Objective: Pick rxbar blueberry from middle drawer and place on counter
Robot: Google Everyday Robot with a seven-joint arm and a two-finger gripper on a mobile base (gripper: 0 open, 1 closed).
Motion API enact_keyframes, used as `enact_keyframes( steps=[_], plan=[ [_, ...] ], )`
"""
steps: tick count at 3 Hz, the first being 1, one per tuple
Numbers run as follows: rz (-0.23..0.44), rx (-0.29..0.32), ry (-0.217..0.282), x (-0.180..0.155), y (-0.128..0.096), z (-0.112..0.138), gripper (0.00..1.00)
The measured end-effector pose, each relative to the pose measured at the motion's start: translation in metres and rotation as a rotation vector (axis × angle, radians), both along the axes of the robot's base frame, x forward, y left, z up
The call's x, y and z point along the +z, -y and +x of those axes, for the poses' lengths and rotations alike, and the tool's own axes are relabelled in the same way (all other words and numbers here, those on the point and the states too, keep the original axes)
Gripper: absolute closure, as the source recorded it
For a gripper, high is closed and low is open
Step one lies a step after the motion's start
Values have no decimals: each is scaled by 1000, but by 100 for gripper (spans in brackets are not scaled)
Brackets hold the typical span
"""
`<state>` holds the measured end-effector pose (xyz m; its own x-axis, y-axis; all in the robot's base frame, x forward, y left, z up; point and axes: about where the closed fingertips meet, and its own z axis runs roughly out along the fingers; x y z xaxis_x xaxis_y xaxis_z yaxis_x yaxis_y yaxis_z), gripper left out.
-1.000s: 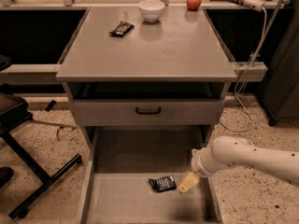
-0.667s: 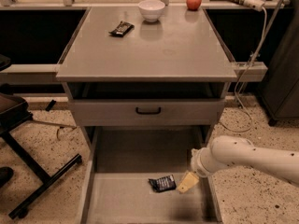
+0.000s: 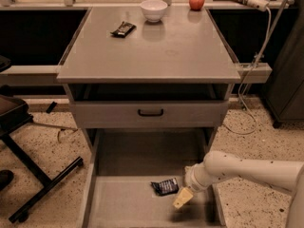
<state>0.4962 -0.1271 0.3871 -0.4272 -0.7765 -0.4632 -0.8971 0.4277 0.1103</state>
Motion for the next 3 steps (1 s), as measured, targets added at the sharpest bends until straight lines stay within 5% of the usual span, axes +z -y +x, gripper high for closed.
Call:
enact_keyframes(
  steps=[2,3],
  plan=[
    [2,29,-20,-12,-10,-4,0],
    [40,84,-45,-30,-42,-10,0]
  ],
)
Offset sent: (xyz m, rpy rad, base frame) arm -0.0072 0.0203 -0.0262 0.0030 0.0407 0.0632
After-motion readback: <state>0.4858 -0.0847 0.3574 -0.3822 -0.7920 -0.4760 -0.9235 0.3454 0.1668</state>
